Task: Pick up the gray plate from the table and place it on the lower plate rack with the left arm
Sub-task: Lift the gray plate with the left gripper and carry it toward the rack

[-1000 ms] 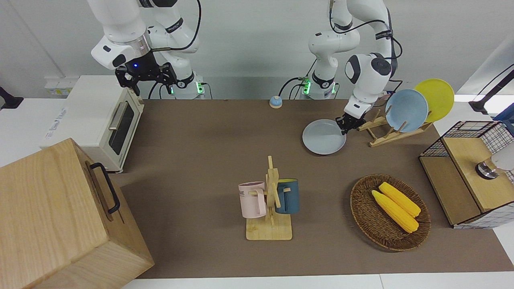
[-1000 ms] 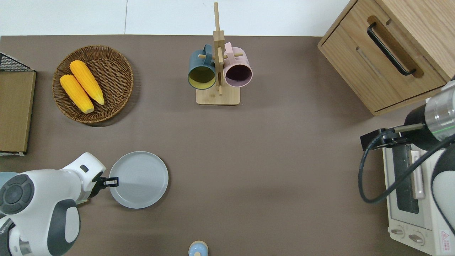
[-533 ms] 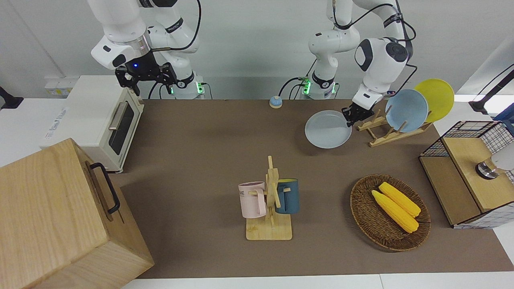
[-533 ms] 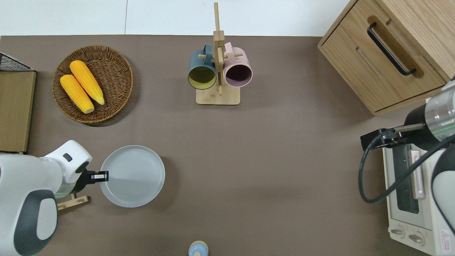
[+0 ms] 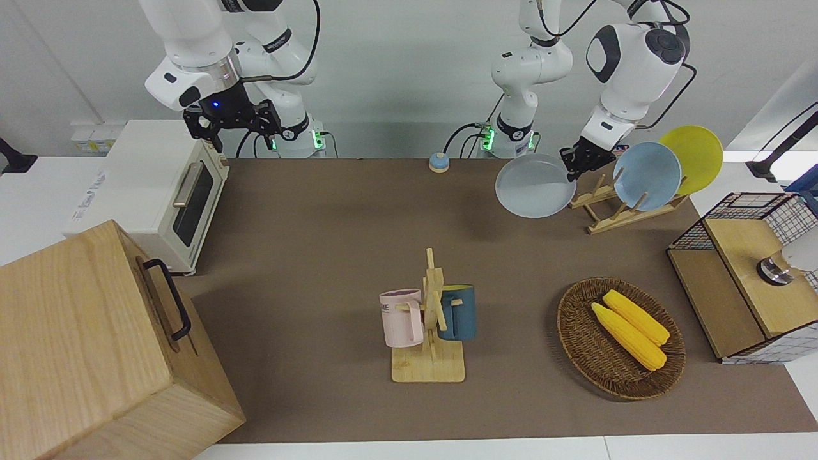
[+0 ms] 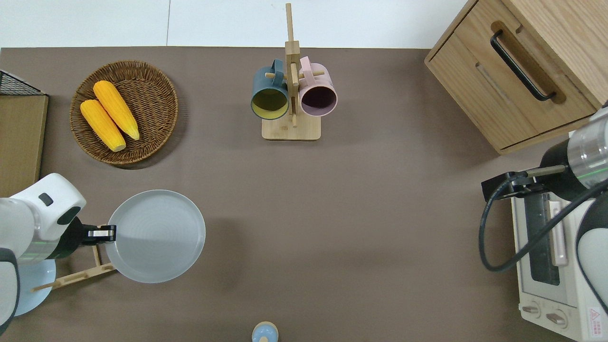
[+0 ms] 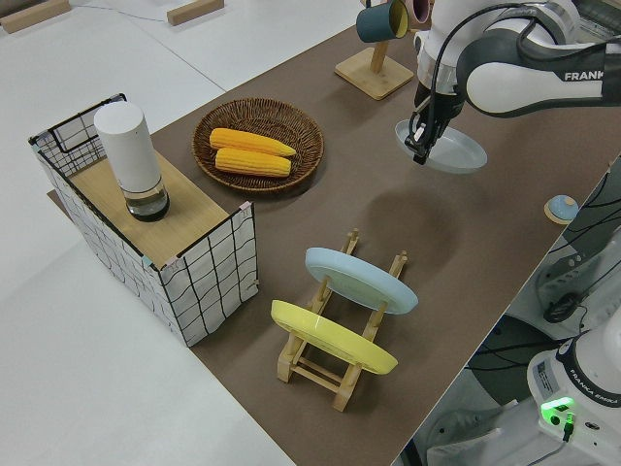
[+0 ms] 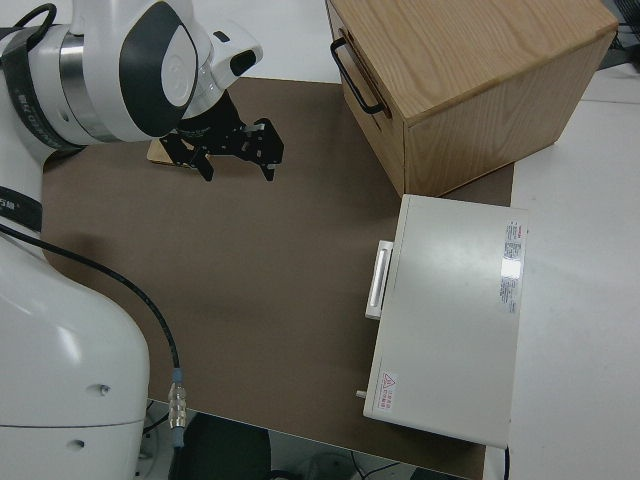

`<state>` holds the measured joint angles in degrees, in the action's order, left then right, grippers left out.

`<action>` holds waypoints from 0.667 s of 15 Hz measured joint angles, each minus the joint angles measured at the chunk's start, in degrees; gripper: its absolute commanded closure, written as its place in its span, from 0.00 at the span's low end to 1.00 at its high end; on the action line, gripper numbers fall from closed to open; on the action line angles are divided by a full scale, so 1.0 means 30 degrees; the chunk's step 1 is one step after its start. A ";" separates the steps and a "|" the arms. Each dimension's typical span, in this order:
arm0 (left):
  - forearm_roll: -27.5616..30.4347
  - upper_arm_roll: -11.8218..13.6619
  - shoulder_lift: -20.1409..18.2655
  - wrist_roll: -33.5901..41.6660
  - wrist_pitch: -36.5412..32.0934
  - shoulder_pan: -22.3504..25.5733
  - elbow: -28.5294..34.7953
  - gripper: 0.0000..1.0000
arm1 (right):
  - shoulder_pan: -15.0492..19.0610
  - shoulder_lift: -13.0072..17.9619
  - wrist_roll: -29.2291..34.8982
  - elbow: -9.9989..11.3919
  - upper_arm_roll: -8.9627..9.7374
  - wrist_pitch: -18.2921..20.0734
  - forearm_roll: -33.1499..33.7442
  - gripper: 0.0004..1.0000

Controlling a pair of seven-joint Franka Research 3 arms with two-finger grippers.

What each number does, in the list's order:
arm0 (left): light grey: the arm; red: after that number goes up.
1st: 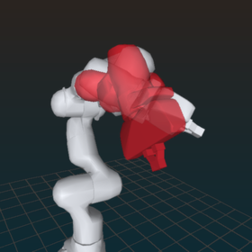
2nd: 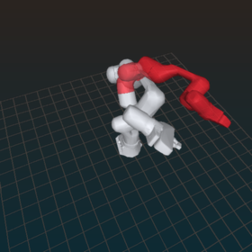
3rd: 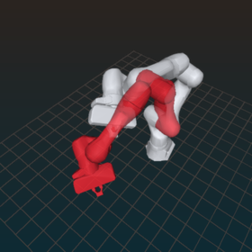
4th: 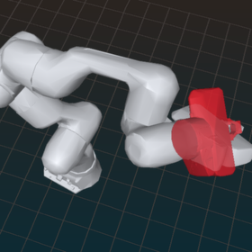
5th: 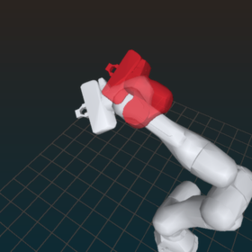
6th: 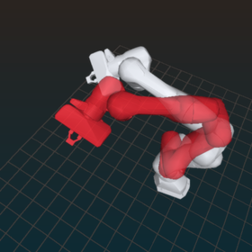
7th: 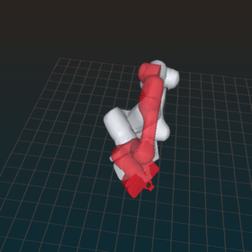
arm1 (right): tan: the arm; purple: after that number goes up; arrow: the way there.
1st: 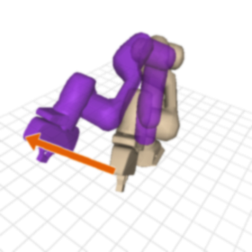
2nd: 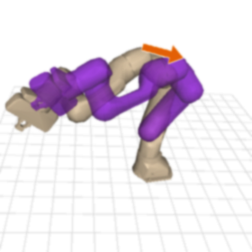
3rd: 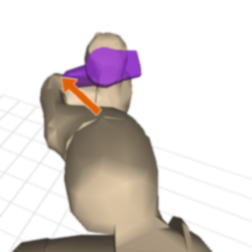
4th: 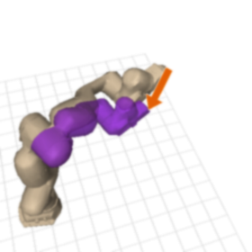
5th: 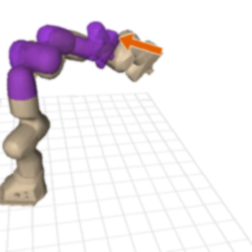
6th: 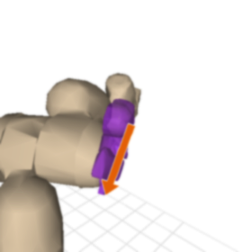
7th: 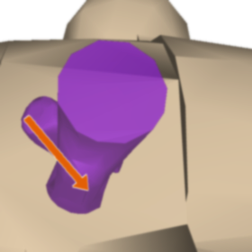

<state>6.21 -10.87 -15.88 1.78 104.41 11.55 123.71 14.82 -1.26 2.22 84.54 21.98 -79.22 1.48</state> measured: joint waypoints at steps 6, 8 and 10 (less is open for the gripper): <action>-0.2595 0.0004 0.0063 -0.0341 -0.1382 0.0002 -0.0975 1.00 | 0.0000 0.0000 0.0000 0.0000 0.0000 0.0000 0.0000 0.02; -0.4562 -0.0093 0.0133 -0.0359 -0.2192 -0.0010 -0.1439 1.00 | 0.0000 0.0000 0.0000 0.0000 0.0000 0.0000 0.0000 0.02; -0.6648 -0.0252 0.0282 -0.0491 -0.2614 -0.0047 -0.1719 1.00 | 0.0000 0.0000 0.0000 0.0000 0.0000 0.0000 0.0000 0.02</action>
<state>-13.73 -11.62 -15.03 0.31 96.57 11.41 118.55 14.82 -1.26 2.22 84.54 21.98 -79.22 1.48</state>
